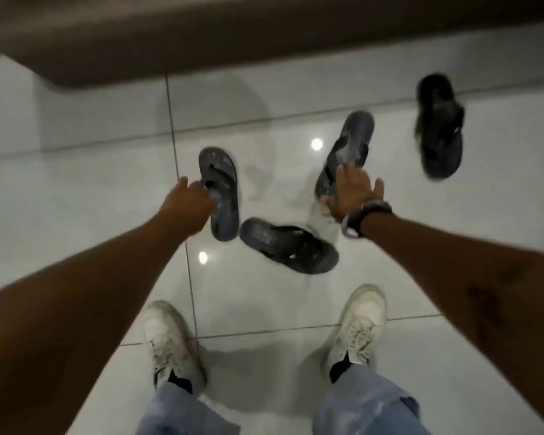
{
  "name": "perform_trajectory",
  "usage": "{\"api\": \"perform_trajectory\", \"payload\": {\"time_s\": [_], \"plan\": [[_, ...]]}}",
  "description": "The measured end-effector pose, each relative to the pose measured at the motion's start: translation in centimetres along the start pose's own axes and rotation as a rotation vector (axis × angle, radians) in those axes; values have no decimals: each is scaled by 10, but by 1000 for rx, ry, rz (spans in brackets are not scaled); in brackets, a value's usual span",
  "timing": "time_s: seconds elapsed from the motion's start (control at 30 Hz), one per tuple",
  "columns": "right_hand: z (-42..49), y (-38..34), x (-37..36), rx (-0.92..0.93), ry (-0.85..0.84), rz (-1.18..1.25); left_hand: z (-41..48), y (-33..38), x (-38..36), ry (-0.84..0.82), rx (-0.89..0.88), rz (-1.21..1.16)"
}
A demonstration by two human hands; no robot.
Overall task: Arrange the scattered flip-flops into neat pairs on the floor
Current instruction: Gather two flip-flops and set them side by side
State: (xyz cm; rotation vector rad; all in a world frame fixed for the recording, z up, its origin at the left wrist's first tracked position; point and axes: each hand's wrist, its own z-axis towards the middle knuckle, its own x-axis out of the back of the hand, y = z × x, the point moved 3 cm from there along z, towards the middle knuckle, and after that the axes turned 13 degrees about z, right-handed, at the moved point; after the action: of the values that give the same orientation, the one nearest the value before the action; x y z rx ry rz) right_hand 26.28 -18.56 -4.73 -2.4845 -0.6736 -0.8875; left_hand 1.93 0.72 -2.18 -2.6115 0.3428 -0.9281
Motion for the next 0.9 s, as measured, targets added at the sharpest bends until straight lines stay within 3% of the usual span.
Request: {"api": "perform_trajectory", "payload": {"time_s": [0.03, 0.07, 0.2, 0.37, 0.43, 0.5, 0.57, 0.63, 0.67, 0.77, 0.9], "plan": [[27, 2, -12, -14, 29, 9, 19, 7, -13, -11, 10, 25], [54, 3, -20, -29, 61, 26, 40, 13, -29, 78, 2, 68], [123, 12, -51, -138, 145, 77, 89, 45, -94, 190, -178, 239], [150, 15, -67, -225, 293, -61, 102, 19, -120, 395, -119, 260], [151, 13, -66, -248, 318, -59, 105, 8, -116, 383, -110, 230], [148, 6, -59, -254, 347, 2, 110, -9, -120, 366, 26, 226], [141, -10, -51, -240, 341, 33, 114, -27, -128, 283, 90, -15], [133, -34, -46, -204, 302, 55, 116, -37, -129, 109, -113, -51], [130, -48, -45, -167, 285, 64, 116, -44, -133, 73, -130, 32], [120, -89, -54, -87, 263, 98, 114, -55, -146, 263, -170, 166], [123, -145, -83, 23, 199, 37, 117, -54, -159, 368, -270, 298]]}}
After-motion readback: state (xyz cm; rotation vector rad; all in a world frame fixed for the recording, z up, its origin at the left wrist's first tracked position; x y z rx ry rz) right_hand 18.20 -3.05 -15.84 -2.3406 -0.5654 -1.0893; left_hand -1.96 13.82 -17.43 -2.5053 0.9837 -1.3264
